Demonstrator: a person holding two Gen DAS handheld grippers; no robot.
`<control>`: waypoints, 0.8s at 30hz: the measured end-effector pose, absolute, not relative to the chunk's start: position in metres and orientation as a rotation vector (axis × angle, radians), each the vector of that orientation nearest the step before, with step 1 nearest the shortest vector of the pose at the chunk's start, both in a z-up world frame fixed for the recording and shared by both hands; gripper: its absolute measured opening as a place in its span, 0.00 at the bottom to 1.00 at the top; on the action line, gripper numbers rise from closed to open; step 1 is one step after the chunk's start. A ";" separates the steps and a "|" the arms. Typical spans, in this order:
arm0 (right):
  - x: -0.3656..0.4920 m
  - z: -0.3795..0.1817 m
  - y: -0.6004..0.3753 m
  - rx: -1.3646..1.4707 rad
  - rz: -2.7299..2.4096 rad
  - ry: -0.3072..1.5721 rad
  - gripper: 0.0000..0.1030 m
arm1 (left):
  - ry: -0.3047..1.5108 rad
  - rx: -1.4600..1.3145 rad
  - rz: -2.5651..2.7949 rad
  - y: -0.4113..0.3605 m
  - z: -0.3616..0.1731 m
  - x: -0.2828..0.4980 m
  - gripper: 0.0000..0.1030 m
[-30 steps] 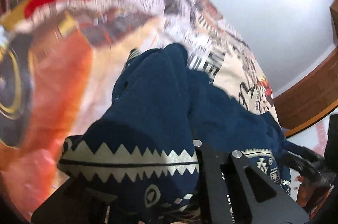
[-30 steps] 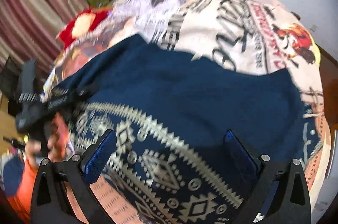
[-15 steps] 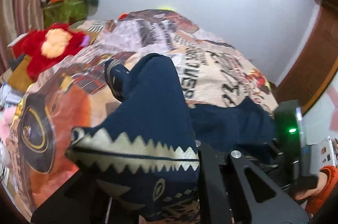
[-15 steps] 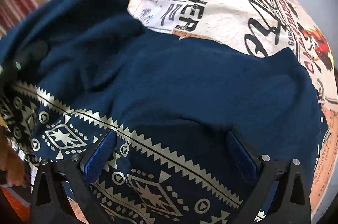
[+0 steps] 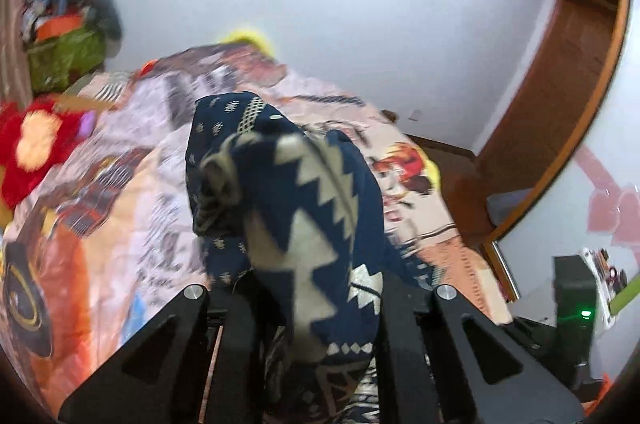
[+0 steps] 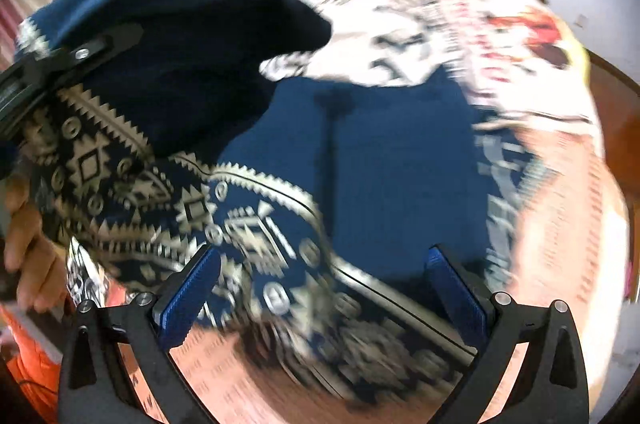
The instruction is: Fold large clothes
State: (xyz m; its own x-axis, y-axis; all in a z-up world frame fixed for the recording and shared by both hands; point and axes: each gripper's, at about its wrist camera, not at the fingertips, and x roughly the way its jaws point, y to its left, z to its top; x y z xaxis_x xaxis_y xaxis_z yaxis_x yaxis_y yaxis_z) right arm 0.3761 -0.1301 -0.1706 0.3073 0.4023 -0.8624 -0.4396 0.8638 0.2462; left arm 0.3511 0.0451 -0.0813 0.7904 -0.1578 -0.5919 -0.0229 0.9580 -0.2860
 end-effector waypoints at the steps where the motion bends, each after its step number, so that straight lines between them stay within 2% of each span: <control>1: 0.372 -0.164 -0.147 -0.003 0.535 1.118 1.00 | 0.653 -0.264 -0.092 0.030 -0.077 0.354 0.09; 6: 0.350 -0.141 -0.211 0.069 0.421 1.045 1.00 | 0.655 -0.086 -0.191 -0.047 -0.075 0.361 0.09; 10: 0.336 -0.132 -0.249 0.126 0.368 1.011 1.00 | 0.752 0.054 -0.275 -0.094 -0.108 0.357 0.09; 16: 0.319 -0.126 -0.280 0.188 0.331 0.981 1.00 | 0.940 0.095 -0.321 -0.100 -0.165 0.342 0.09; 24: 0.316 -0.135 -0.287 0.225 0.334 0.990 1.00 | 1.002 0.137 -0.417 -0.096 -0.179 0.308 0.09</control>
